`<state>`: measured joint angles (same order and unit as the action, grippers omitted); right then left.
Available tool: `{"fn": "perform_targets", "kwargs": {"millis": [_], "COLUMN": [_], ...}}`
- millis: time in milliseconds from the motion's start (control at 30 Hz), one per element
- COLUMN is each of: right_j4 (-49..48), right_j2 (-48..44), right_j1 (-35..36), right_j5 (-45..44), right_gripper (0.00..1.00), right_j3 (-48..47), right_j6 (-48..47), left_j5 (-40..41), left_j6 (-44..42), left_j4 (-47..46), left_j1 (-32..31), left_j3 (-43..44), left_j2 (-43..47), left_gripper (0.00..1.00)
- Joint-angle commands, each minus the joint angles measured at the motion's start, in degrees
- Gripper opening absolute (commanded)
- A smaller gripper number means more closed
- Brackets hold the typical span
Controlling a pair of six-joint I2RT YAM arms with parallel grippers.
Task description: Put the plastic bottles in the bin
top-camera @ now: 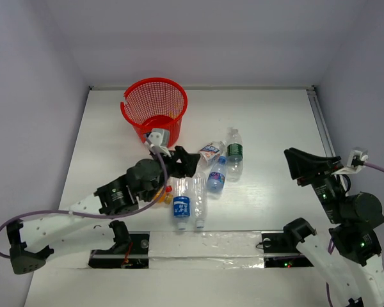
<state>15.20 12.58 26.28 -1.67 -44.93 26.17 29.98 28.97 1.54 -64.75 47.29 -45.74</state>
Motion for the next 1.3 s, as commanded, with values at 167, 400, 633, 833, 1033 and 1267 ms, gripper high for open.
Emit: {"fn": "perform_targets", "kwargs": {"millis": [167,400,633,833,1033,1267], "right_j4": [3.1,8.9,12.2,13.1,13.1,12.0], "right_j2": [-1.1,-2.6,-4.6,-4.5,-4.3,-3.4], "right_j1": [0.2,0.2,0.2,0.2,0.2,0.2], "right_j5": [-5.3,-10.9,-12.0,-9.2,-7.0,-5.4], "right_gripper": [0.0,0.0,0.0,0.18,0.64,0.67], "right_j3": [-1.0,-3.8,-3.5,-2.9,-1.7,-1.0], "right_j6": [-0.1,0.2,1.1,1.3,1.2,1.0], "left_j5": [-7.6,-9.8,-8.4,-8.1,-4.2,0.2], "left_j6": [-3.7,-6.1,-7.3,-6.9,-6.2,-6.2], "left_j4": [-8.0,-10.1,-6.1,-3.7,-2.0,-1.6], "left_j1": [0.3,0.3,1.6,4.5,4.5,5.0], "left_j3": [7.5,16.7,30.7,39.0,43.9,45.7], "left_j2": [-14.7,-33.0,-52.2,-62.5,-69.2,-73.2], "left_gripper": [0.42,0.0,0.18,0.5,0.57,0.63]}}
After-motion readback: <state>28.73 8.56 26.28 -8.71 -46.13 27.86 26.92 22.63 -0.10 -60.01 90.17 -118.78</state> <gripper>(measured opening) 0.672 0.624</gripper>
